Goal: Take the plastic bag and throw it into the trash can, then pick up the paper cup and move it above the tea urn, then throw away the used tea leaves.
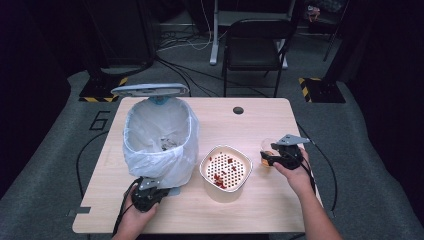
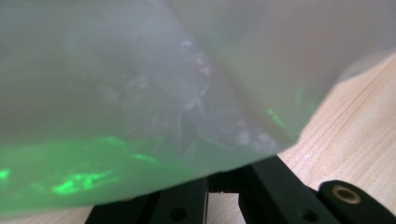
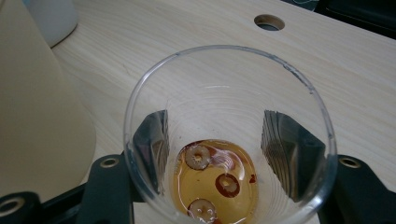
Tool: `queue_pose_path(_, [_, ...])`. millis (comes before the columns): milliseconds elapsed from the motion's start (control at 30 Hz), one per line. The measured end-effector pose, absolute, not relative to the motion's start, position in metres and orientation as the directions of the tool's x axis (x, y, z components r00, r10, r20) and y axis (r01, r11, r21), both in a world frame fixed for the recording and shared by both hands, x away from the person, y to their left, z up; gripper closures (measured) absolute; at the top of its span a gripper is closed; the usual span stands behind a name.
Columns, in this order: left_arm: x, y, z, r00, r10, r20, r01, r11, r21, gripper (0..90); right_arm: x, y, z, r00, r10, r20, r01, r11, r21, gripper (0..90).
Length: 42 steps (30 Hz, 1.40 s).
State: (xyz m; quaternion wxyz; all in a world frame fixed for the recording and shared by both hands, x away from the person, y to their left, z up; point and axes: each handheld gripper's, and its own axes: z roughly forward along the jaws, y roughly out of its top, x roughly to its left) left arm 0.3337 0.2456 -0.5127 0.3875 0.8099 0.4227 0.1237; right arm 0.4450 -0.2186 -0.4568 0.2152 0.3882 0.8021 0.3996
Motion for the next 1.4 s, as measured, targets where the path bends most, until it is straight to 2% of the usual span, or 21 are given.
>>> queue_pose_path(733, [0.334,0.245,-0.513,0.612,0.780,-0.132,0.591,-0.340,0.732,90.0,0.438,-0.205,-0.403,-0.663,0.748,-0.028,0.408,0.393,0.824,41.3])
queue_pose_path(1267, [0.334,0.246,-0.513,0.610,0.781,-0.131,0.591,-0.339,0.732,90.0,0.434,-0.191,-0.363,-0.699,0.710,-0.088,0.340,0.438,0.832,41.2])
queue_pose_path(1400, [0.334,0.246,-0.513,0.612,0.780,-0.129,0.590,-0.342,0.732,90.0,0.432,-0.185,-0.356,-0.721,0.682,-0.122,0.297,0.463,0.835,41.3])
